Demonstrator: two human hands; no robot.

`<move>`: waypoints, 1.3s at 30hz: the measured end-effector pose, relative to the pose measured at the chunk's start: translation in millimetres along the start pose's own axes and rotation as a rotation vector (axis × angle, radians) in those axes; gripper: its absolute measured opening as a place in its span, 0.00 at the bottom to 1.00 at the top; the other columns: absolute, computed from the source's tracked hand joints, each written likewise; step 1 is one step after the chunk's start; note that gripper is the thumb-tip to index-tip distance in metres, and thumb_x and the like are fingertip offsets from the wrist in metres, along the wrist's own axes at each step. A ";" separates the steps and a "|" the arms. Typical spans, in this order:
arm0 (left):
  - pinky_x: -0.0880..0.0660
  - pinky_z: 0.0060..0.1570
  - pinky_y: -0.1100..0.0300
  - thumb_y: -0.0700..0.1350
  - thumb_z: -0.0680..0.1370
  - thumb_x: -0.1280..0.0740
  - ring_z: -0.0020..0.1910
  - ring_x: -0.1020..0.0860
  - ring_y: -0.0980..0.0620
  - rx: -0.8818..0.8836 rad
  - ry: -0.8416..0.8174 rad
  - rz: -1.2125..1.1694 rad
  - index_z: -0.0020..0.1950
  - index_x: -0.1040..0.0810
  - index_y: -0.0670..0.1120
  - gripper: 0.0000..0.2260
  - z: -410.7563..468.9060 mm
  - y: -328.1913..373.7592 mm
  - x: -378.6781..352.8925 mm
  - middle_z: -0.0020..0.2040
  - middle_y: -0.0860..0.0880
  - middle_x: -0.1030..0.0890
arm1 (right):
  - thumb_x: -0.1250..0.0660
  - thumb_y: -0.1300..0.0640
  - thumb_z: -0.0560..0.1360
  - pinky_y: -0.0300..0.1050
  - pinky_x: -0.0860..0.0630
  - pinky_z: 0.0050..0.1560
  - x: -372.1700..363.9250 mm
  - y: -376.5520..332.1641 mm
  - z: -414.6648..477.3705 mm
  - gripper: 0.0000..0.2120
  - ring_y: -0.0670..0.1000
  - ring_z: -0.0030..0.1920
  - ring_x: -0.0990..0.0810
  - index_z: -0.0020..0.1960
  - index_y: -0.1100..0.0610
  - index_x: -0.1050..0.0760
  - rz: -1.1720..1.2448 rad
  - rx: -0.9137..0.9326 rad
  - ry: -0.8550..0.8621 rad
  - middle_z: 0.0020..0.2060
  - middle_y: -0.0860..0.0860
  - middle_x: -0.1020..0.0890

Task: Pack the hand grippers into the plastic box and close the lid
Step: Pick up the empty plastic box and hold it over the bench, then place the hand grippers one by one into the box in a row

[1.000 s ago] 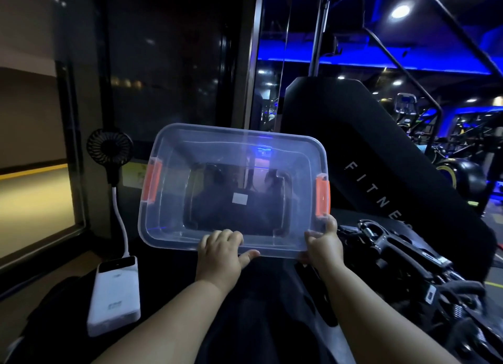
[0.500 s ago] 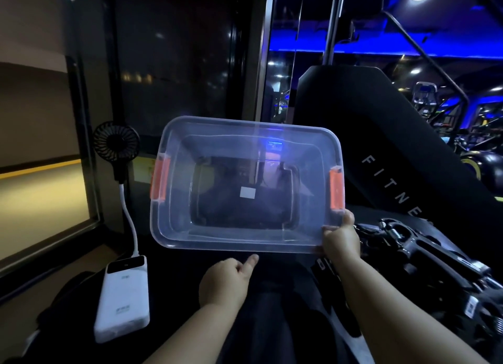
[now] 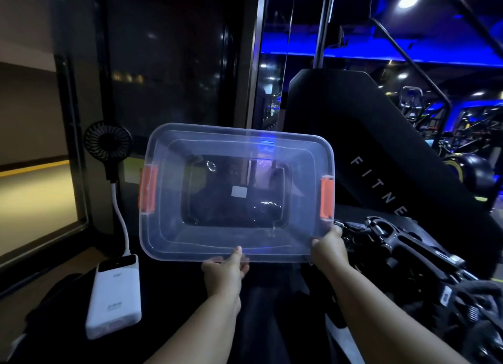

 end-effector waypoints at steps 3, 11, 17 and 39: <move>0.23 0.37 0.58 0.39 0.75 0.30 0.35 0.19 0.48 0.004 -0.036 -0.015 0.50 0.28 0.37 0.10 5.0 -3.8 -2.6 0.35 0.40 0.19 | 0.35 0.56 0.75 0.45 0.31 0.52 3.8 -6.3 -8.1 0.22 0.61 0.58 0.25 0.65 0.62 0.36 -0.067 0.049 -0.022 0.60 0.61 0.25; 0.25 0.27 0.66 0.40 0.73 0.29 0.31 0.21 0.53 0.135 -0.112 -0.014 0.41 0.22 0.39 0.05 -4.8 -12.6 -12.2 0.33 0.45 0.19 | 0.37 0.53 0.75 0.46 0.31 0.47 19.1 -5.4 -26.7 0.19 0.60 0.57 0.24 0.61 0.61 0.36 -0.198 0.109 -0.065 0.58 0.59 0.24; 0.25 0.33 0.63 0.42 0.73 0.28 0.32 0.21 0.52 0.090 -0.091 -0.023 0.40 0.23 0.42 0.06 -16.6 -14.7 -9.9 0.32 0.47 0.19 | 0.37 0.53 0.75 0.47 0.31 0.55 37.0 -15.3 -35.4 0.18 0.58 0.58 0.25 0.64 0.56 0.32 -0.258 0.235 -0.043 0.57 0.57 0.23; 0.25 0.39 0.60 0.40 0.76 0.31 0.38 0.23 0.51 0.269 -0.250 0.015 0.42 0.24 0.39 0.05 -18.3 -15.1 -7.8 0.38 0.44 0.22 | 0.40 0.36 0.74 0.57 0.36 0.58 127.4 24.9 8.3 0.25 0.58 0.65 0.33 0.69 0.39 0.38 -0.792 0.046 0.150 0.63 0.56 0.30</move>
Point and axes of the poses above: each hand's wrist, its own z-axis towards the middle knuckle, its own x-axis out of the back of the hand, y = z × x, the point moved 10 cm from there along z, towards the middle knuckle
